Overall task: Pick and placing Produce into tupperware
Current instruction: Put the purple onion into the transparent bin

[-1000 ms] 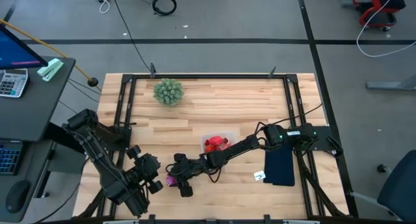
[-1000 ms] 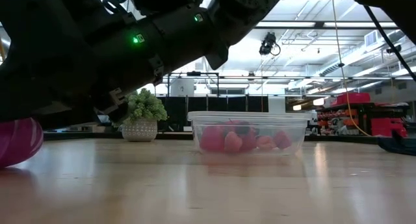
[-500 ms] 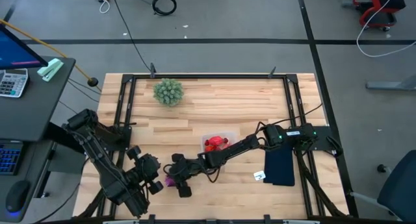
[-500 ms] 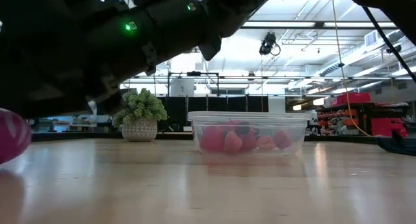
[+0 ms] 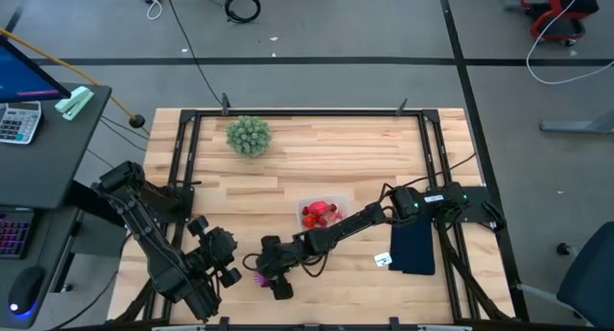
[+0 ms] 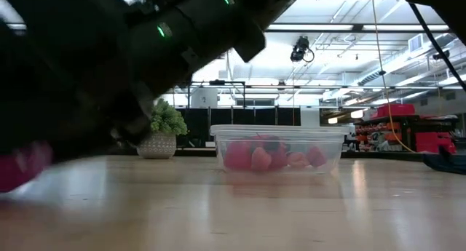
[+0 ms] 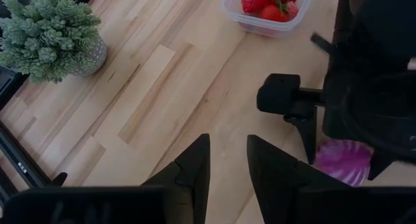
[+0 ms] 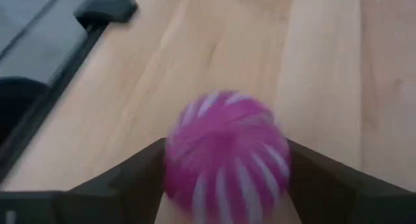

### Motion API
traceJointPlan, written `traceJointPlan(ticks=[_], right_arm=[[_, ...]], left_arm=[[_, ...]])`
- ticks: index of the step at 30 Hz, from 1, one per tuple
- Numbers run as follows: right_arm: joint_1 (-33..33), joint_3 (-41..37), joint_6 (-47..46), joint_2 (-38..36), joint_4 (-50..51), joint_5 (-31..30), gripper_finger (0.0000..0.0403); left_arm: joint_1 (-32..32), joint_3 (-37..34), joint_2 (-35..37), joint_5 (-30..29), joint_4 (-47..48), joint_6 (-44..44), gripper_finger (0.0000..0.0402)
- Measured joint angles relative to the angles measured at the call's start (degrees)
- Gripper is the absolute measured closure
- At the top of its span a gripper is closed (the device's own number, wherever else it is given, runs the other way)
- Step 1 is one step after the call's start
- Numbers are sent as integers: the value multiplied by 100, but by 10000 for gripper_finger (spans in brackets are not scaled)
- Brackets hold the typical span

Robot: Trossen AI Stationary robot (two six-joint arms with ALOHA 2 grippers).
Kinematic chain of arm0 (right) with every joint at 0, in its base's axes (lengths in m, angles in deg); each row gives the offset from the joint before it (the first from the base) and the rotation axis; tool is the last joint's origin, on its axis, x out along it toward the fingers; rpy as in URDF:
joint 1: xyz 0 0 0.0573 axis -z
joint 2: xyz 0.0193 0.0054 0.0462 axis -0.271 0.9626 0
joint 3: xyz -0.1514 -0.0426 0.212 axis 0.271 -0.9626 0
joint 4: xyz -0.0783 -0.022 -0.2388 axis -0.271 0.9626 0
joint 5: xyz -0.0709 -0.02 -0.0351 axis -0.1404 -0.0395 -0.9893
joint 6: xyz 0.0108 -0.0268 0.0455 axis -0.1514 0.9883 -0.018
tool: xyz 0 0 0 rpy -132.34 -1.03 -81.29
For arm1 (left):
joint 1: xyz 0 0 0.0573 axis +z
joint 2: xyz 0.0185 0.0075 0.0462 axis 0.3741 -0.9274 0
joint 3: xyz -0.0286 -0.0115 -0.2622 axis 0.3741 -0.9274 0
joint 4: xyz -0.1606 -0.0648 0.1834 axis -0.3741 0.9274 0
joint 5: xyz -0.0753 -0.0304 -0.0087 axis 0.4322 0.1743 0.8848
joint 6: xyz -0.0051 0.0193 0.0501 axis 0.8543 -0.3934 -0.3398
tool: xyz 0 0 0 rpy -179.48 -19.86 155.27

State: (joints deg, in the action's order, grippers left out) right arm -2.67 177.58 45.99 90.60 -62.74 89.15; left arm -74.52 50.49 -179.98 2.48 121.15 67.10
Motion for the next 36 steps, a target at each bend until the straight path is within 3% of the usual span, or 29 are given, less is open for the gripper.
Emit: traceJointPlan(ticks=[5,10,26,36], right_arm=[[6,-2,-215,11,-3,22,82],[0,-2,-192,11,-11,-39,79],[127,-2,-204,11,17,21,183],[155,-4,-178,-673,501,-14,182]], left_arm=[[0,0,0,0,-12,2,294],[0,0,0,0,-43,2,294],[-2,0,0,0,-70,2,294],[-13,-2,0,2,-95,0,294]])
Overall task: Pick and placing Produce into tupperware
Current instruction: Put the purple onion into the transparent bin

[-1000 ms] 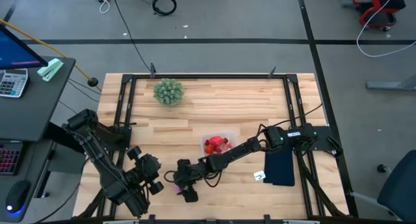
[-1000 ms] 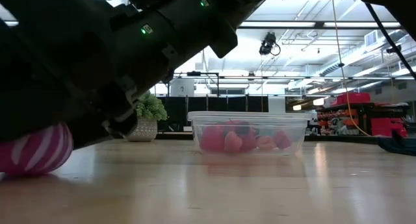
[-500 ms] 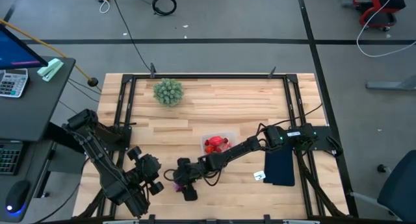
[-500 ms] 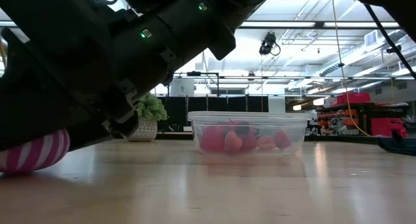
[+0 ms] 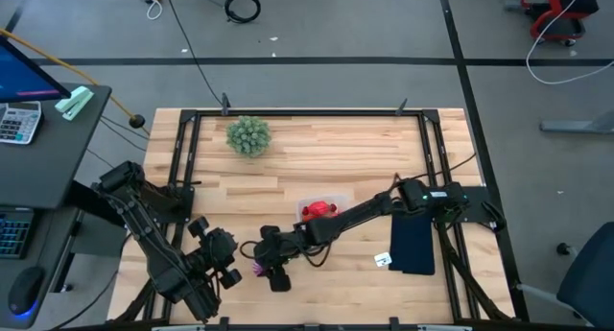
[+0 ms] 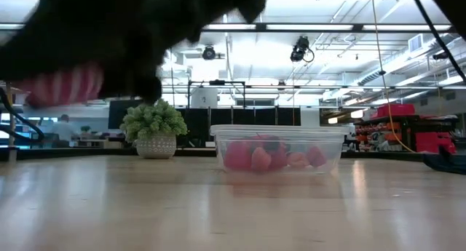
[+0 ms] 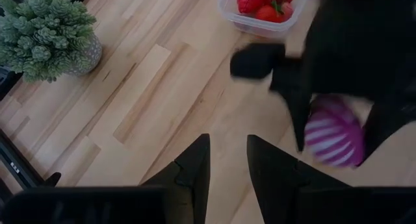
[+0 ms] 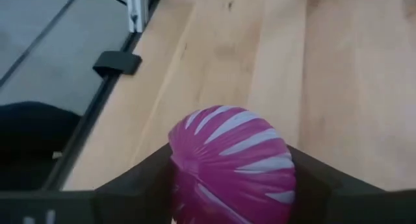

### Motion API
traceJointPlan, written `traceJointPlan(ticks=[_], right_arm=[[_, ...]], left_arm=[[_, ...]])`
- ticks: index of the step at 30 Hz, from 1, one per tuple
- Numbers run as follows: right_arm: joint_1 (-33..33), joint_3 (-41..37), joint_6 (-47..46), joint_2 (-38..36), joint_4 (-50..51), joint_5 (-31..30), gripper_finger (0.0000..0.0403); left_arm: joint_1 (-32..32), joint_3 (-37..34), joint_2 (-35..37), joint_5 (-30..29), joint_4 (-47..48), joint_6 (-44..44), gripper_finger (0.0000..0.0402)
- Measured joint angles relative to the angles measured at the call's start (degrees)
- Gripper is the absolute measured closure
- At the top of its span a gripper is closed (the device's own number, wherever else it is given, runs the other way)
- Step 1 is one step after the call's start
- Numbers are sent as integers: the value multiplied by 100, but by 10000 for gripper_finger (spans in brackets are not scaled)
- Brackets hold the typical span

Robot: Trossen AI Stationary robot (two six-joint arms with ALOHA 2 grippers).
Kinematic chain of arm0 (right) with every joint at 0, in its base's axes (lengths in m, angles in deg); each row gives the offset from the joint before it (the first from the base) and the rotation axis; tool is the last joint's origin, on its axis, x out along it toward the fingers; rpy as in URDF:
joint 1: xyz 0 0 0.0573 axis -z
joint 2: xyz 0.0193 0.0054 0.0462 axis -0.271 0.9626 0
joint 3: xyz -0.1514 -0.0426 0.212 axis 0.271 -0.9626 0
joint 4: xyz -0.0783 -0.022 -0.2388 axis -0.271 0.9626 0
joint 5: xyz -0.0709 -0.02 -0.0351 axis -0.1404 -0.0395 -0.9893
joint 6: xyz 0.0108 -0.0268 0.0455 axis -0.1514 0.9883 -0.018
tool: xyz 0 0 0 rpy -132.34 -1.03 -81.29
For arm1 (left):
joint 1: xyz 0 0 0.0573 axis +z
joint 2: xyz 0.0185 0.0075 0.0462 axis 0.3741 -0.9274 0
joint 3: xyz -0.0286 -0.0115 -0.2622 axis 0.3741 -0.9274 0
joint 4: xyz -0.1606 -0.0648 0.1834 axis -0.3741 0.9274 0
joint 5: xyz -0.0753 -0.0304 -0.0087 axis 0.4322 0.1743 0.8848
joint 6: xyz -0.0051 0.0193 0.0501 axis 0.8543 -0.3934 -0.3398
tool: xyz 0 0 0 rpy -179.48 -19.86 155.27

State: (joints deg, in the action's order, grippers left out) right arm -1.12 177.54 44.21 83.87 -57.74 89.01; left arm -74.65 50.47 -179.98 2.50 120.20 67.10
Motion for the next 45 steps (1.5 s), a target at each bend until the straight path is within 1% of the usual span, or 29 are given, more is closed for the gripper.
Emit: traceJointPlan(ticks=[2,4,6,8,12,14,16,22,25,28,31,36,38,42,45], right_arm=[[1,7,46,-256,389,-63,185],[5,7,149,-534,1002,-270,186],[25,7,257,-836,1667,-634,186],[61,7,279,-1131,2549,-1042,184],[223,-144,-246,-1549,4170,-1779,179],[353,-355,-557,-1724,4686,-2144,178],[517,-634,-827,-1908,4974,-2360,179],[1022,-1975,-1553,-2416,4784,-2372,179],[1169,-2565,-1598,-2619,4480,-2354,179],[1187,-2973,-1552,-2756,4140,-2278,179],[1180,-3154,-1519,-2892,3910,-2194,179],[1161,-3200,-1541,-3088,3757,-2113,179],[1136,-3194,-1616,-3137,3620,-1992,179],[1044,-3195,-1551,-3117,3357,-1525,173],[933,-3195,-1473,-3063,3300,-1473,161]], left_arm=[[0,0,0,-2,-6,0,294],[0,0,0,-1,-20,2,294],[0,0,0,-1,-68,0,294],[0,0,0,-2,-129,2,294],[-25,-2,0,-1,-298,1,294],[-33,-2,0,2,-398,0,294],[-48,-2,0,0,-495,0,294],[-112,-2,-2,-1,-649,-3,294],[-160,-2,-2,1,-657,-7,294],[-195,-2,-2,1,-658,-7,294],[-197,-2,-2,1,-702,-9,294],[-195,-2,-2,1,-770,-15,294],[-195,-2,-2,-2,-768,-21,294],[-195,-2,-2,1,-769,-92,294],[-195,-2,-2,-2,-770,-242,294]])
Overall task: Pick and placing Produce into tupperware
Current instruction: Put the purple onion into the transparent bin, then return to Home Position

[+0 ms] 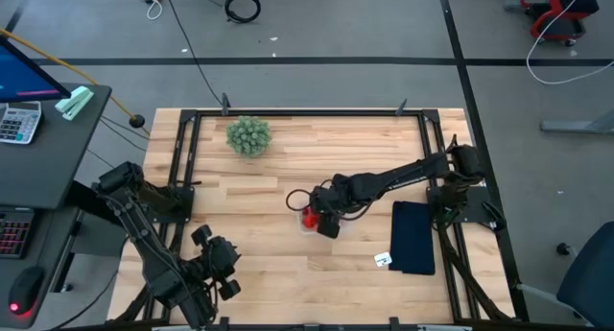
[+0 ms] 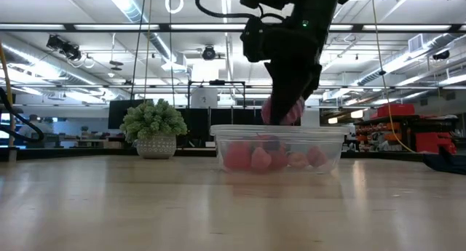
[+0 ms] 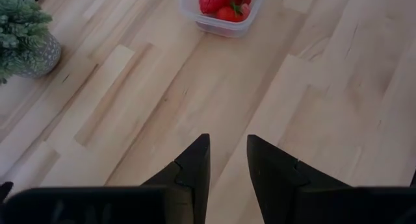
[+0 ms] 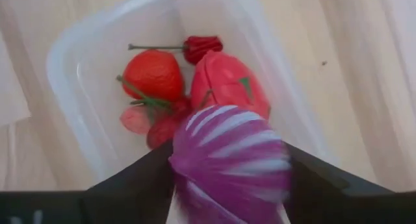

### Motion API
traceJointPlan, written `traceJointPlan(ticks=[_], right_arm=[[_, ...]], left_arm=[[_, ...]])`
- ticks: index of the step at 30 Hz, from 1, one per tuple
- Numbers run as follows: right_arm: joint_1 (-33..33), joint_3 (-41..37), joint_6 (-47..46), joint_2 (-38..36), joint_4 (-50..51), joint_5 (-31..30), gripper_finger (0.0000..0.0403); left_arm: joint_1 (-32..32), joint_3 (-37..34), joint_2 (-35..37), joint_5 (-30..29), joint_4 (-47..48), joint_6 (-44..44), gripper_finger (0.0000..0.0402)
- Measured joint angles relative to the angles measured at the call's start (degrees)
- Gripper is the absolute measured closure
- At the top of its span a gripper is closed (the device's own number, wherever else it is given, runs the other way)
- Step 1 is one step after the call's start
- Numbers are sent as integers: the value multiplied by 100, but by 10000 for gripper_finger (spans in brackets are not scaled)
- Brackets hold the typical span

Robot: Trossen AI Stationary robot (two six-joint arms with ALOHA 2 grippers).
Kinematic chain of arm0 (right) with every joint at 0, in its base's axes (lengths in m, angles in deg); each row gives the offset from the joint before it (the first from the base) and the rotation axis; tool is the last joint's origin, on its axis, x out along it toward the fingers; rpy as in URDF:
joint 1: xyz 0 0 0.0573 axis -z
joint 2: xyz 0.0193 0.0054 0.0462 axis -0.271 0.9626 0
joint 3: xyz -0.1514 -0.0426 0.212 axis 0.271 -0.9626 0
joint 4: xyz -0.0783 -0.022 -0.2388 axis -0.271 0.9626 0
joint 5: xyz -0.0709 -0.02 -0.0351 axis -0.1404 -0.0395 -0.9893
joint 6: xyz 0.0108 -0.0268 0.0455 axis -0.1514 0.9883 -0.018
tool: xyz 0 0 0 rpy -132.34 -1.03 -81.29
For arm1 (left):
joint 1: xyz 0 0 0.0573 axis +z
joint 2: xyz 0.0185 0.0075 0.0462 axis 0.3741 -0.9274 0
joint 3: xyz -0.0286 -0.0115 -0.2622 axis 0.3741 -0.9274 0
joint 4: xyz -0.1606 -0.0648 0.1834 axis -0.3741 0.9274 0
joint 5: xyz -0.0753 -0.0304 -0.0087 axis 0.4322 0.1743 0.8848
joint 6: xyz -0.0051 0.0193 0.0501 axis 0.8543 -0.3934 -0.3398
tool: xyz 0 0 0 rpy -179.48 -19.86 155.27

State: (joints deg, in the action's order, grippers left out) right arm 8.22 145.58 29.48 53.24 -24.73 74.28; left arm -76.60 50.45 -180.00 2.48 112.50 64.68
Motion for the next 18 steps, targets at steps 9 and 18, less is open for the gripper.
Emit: traceJointPlan(ticks=[9,18], right_arm=[[-213,0,-4,9,-33,-170,133],[-269,2,-512,-126,41,-40,137]], left_arm=[[3,0,0,1,-21,-563,294],[2,2,0,2,-103,-670,294]])
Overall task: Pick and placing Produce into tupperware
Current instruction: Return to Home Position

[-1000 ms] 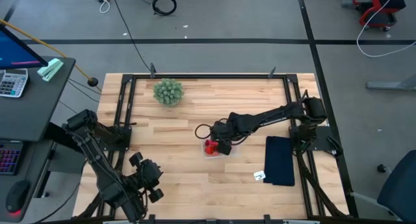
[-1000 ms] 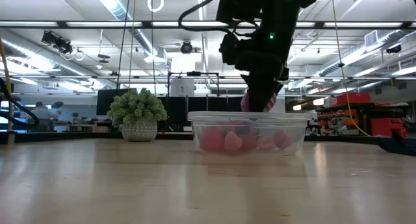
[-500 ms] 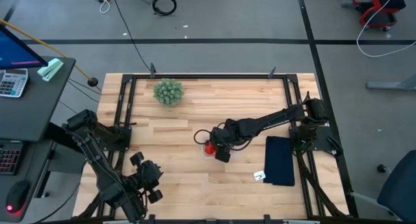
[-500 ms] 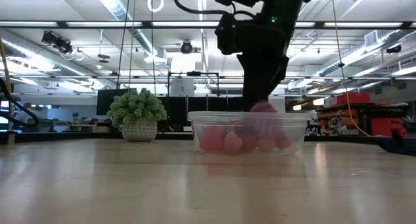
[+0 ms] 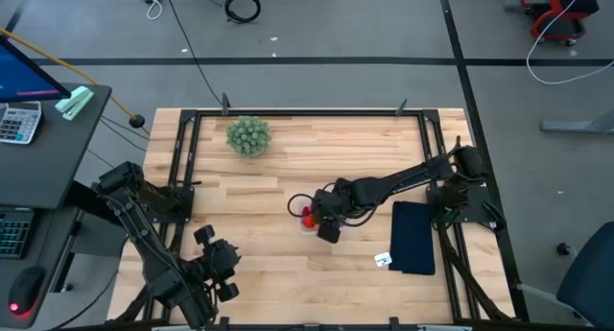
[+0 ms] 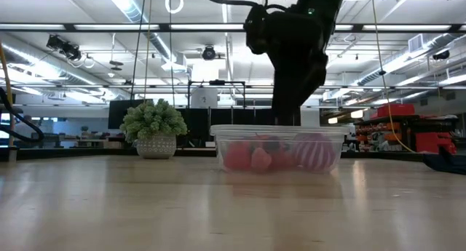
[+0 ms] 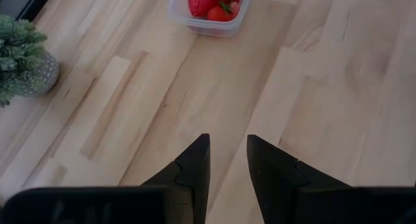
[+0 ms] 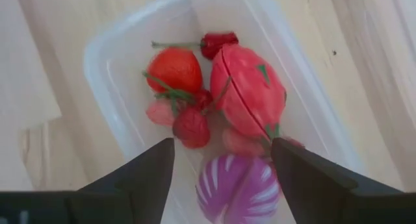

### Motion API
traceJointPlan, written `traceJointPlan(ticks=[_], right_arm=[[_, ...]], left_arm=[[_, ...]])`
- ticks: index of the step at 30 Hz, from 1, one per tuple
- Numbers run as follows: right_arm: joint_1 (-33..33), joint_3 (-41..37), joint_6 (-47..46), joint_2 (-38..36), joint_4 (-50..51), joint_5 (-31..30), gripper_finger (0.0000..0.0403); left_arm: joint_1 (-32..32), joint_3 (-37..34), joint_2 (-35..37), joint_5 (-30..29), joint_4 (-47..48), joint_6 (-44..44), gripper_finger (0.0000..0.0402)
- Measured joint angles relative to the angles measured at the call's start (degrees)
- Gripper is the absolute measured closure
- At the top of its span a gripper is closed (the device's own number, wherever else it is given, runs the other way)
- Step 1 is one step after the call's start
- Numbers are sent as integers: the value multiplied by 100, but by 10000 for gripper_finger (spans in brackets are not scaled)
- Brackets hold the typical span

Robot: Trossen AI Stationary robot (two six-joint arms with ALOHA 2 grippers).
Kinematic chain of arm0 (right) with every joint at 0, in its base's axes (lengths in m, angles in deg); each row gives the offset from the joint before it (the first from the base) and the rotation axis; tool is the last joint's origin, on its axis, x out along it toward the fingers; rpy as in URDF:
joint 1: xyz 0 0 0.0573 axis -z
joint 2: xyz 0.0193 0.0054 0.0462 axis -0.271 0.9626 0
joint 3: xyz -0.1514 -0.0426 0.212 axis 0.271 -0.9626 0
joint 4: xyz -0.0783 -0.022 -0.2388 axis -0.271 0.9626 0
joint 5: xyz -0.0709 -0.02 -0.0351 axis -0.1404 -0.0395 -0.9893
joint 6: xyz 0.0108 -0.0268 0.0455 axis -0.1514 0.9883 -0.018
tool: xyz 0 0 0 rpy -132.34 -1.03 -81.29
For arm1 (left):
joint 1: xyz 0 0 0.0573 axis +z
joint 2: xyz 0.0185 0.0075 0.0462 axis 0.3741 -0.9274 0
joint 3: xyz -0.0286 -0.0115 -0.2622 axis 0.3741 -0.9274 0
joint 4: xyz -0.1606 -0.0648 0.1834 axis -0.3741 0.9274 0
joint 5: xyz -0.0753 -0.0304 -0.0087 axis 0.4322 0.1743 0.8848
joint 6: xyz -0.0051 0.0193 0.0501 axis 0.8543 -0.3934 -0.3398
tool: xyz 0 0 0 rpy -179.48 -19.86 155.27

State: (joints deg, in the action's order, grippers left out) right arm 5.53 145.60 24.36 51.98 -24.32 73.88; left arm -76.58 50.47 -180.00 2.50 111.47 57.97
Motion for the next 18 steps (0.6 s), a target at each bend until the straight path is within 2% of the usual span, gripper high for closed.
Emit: traceJointPlan(ticks=[3,5,9,11,14,18], right_arm=[[0,67,3,-16,81,62,137],[0,176,62,-21,207,62,137],[2,318,307,-129,751,168,137],[1,346,194,-395,1053,195,137],[-45,352,-162,-965,1293,112,137],[-256,352,62,-1950,1273,-444,137]], left_arm=[[62,2,0,-64,33,-66,294],[153,4,11,-308,288,-187,294],[424,-6,331,-408,1144,515,294],[545,-99,755,-421,987,204,294],[640,-90,1482,-630,1126,219,294],[656,-92,2628,-1010,1119,-12,294]])
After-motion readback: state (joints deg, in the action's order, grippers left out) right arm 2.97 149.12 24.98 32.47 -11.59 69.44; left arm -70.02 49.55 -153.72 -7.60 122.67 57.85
